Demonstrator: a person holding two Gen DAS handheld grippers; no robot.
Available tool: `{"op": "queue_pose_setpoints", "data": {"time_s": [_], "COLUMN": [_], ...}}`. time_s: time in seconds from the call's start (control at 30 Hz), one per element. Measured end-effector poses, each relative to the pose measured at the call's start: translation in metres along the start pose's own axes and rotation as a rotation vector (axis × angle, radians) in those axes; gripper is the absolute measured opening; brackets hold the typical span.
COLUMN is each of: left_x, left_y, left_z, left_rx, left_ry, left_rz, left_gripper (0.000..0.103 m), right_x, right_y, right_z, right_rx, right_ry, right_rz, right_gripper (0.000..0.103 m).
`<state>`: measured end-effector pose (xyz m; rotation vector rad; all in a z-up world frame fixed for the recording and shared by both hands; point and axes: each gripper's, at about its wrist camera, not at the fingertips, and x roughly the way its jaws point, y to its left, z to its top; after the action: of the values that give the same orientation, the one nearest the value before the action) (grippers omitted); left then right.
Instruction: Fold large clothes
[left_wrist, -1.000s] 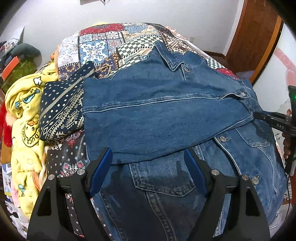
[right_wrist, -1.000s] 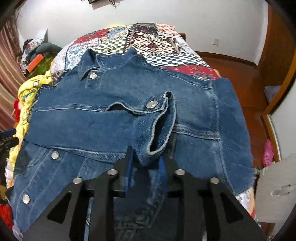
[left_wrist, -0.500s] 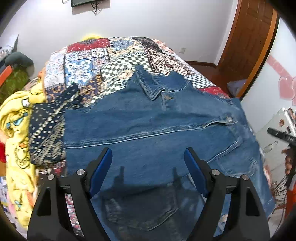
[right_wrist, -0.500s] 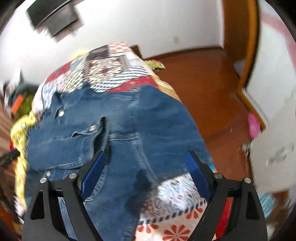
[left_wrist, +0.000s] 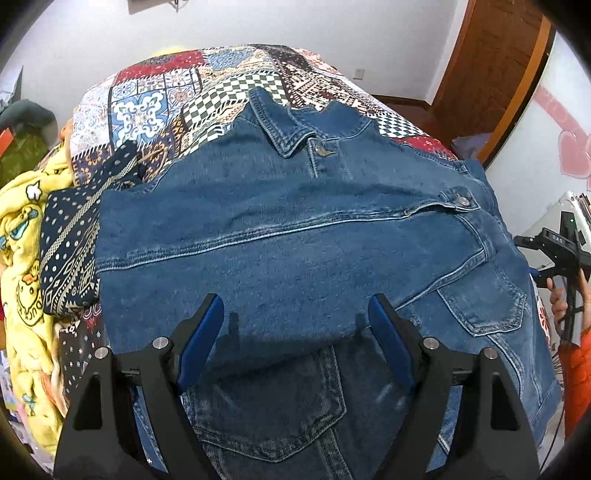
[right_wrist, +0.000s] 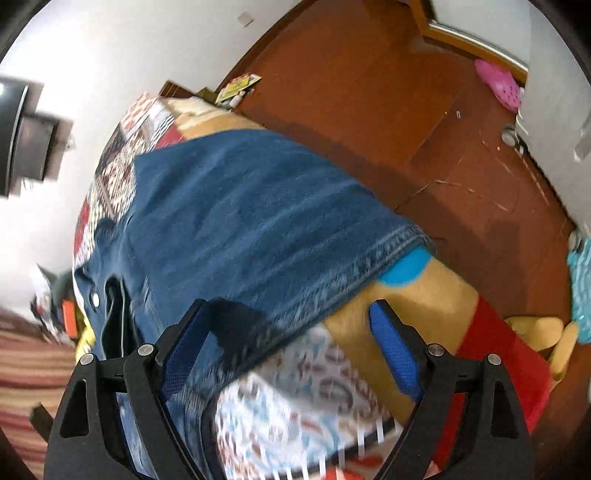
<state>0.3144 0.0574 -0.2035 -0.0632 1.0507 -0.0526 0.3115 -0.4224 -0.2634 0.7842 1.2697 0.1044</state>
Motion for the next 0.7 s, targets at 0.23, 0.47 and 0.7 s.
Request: {"op": "queue_pose_setpoints", "data": {"time_s": [0.23,0.47,0.7], "left_x": [0.001,-0.007,-0.025], "left_y": [0.012,0.016,0.02], "left_z": [-0.001,-0.006,-0.013], "left_rx": [-0.053,-0.055,-0.01], "left_ry": [0.007,-0.015,-0.059], "left_rz": [0.001,-0.01,-0.001], "left_gripper": [0.08,0.08,0.08], "right_x": [0.004,-0.022,-0.077], "right_y": [0.002,0.021,0.079], "right_z": [0.012,0.016,0.007], "right_rx": [0.051,-0.022,-0.149], "right_ry": [-0.064,-0.148,-0.28], "right_rz": [-0.045,-0.16,-0.103], "right_gripper": [0.06,0.01,0.008]}}
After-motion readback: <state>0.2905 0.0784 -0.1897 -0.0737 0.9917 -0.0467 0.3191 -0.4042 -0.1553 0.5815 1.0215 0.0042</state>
